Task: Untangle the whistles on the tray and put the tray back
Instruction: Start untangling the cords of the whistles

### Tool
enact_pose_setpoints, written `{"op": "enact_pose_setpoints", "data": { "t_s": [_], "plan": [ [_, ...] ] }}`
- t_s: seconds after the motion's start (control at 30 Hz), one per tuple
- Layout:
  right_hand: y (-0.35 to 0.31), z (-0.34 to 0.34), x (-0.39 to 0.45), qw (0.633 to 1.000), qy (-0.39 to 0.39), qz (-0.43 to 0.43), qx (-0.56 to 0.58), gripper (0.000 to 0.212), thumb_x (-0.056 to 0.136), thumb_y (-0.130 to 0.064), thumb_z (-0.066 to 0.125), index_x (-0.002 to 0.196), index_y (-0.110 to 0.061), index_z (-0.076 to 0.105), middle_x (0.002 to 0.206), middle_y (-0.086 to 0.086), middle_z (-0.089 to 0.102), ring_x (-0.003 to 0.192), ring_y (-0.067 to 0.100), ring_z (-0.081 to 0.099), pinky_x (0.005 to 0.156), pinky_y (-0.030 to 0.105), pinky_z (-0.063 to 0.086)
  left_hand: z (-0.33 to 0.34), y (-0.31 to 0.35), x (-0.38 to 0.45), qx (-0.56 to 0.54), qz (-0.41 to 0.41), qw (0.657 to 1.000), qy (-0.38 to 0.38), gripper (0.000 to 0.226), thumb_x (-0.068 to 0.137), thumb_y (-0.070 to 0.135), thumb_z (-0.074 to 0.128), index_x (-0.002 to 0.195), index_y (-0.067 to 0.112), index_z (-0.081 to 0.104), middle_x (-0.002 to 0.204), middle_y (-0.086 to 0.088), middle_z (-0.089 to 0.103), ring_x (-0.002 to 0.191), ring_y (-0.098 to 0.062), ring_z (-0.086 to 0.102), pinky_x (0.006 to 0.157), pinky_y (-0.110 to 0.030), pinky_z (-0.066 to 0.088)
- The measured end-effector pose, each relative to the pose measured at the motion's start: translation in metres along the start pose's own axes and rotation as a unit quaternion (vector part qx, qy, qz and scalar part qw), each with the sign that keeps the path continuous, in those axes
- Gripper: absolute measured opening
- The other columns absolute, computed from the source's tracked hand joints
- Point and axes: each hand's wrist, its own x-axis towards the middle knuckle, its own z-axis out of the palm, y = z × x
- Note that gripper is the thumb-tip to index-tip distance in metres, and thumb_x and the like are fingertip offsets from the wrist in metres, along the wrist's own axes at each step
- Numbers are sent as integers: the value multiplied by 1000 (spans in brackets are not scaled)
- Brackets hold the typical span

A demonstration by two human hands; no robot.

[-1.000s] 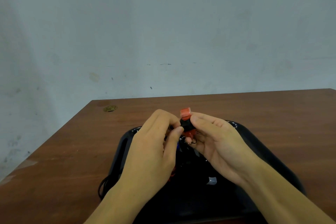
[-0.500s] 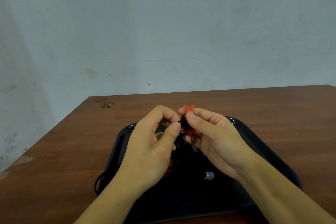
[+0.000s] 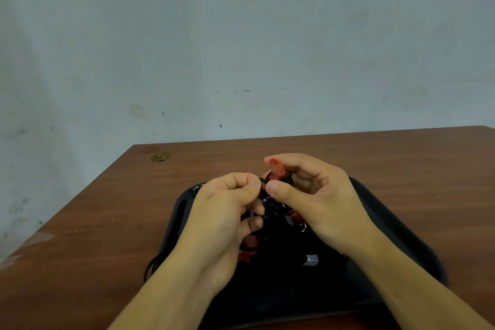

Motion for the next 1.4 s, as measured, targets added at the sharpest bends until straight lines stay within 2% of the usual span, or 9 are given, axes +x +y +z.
{"op": "enact_pose_setpoints", "data": {
  "t_s": [0.2, 0.37, 0.5, 0.6, 0.7, 0.8, 0.97, 1.27, 1.4],
  "plan": [
    [2, -2, -2, 991, -28, -32, -124, 39, 84, -26, 77, 122, -32, 70, 107, -10, 74, 103, 14, 70, 91, 33, 56, -3, 1, 0, -14, -49, 999, 1, 18, 97, 9, 55, 83, 8, 66, 66, -2, 59, 60, -12, 53, 54, -27, 47],
    [-1, 1, -3, 999, -25, 9, -45, 37, 79, -33, 71, 115, -28, 73, 92, -2, 75, 73, 15, 70, 67, 26, 58, -5, 2, -2, 34, 6, 999, 8, 17, 98, 10, 57, 90, 4, 70, 72, -6, 61, 64, -13, 54, 57, -27, 48],
    [-2, 7, -1, 987, -13, 102, 125, 38, 78, -32, 68, 111, -15, 76, 80, 3, 69, 65, 14, 61, 57, 23, 52, -3, 5, -5, 109, 112, 987, 19, 17, 97, 9, 58, 83, 9, 69, 67, -2, 61, 63, -13, 55, 60, -26, 49],
    [-5, 9, 1, 965, -16, 161, 205, 39, 85, -31, 62, 114, -7, 73, 77, 5, 65, 64, 12, 55, 55, 24, 49, 0, 8, -11, 220, 239, 945, 25, 16, 95, 11, 60, 81, 18, 65, 65, 9, 64, 57, -4, 56, 57, -19, 50],
    [-6, 9, 2, 959, -17, 174, 222, 29, 96, -22, 60, 114, -2, 72, 79, 5, 64, 65, 14, 53, 56, 24, 48, 1, 8, -14, 272, 292, 917, 34, 17, 96, 13, 60, 82, 25, 62, 78, 8, 68, 65, -11, 62, 58, -29, 54],
    [-5, 10, 0, 962, -14, 160, 219, 31, 91, -21, 61, 113, -1, 72, 83, 5, 68, 65, 12, 56, 56, 23, 49, 2, 8, -13, 254, 281, 925, 28, 14, 94, 14, 59, 83, 20, 62, 74, 9, 66, 61, -4, 60, 58, -19, 50],
    [-5, 11, 0, 968, -24, 142, 205, 35, 81, -27, 67, 107, -5, 74, 83, 4, 69, 66, 11, 59, 56, 21, 50, -1, 8, -8, 151, 204, 967, 25, 10, 90, 9, 64, 83, 12, 68, 66, -2, 64, 57, -12, 58, 59, -26, 53],
    [-4, 12, -2, 967, -37, 149, 202, 24, 82, -25, 64, 94, -9, 77, 75, 10, 64, 62, 13, 58, 55, 22, 51, -3, 12, -12, 181, 205, 961, -27, 11, 84, -4, 69, 88, 6, 70, 67, -4, 70, 57, -7, 65, 60, -18, 54],
    [-7, 10, -1, 969, 0, 157, 193, 35, 79, -30, 66, 102, -5, 75, 73, 7, 65, 59, 11, 57, 55, 21, 52, -10, 12, -8, 214, 180, 960, -27, 19, 83, -2, 68, 88, 15, 72, 75, -6, 72, 68, -19, 66, 69, -31, 58]
  ]
}}
